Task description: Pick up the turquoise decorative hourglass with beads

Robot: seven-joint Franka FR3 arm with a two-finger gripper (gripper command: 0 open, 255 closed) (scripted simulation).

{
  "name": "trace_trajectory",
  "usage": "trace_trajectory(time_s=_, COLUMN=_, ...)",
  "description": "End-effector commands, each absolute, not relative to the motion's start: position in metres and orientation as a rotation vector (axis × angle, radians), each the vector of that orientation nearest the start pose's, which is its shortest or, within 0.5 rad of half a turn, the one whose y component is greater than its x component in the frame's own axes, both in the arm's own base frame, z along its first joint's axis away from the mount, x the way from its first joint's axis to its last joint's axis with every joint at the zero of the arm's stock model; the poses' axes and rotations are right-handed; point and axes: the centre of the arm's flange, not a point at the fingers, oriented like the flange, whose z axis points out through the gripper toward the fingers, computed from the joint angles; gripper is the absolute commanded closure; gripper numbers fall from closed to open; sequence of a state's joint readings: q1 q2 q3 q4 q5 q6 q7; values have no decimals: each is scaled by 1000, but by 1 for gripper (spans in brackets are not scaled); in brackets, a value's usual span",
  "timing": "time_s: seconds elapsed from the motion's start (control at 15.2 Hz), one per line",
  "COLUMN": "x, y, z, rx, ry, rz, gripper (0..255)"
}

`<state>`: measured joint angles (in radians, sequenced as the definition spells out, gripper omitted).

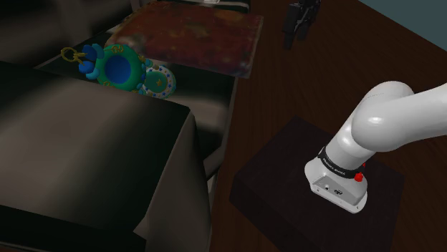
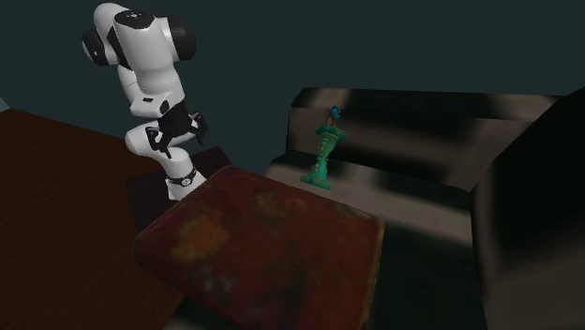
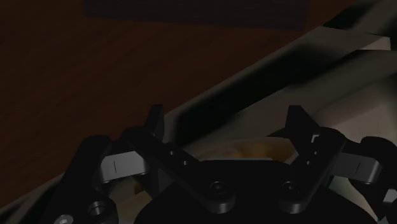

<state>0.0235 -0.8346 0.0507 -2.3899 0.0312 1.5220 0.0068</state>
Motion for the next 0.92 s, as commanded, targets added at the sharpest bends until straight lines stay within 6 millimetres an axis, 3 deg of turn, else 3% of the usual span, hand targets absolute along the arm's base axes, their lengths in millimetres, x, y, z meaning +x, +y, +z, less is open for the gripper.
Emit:
trace_trajectory(time_s=0.0, x=287, y=30, z=584, rx=-3148, ry=-81, rz=53, gripper=0)
trace_trajectory(time_s=0.86, x=347, y=169, z=591, rx=-2996, ry=111, rz=143, gripper=0)
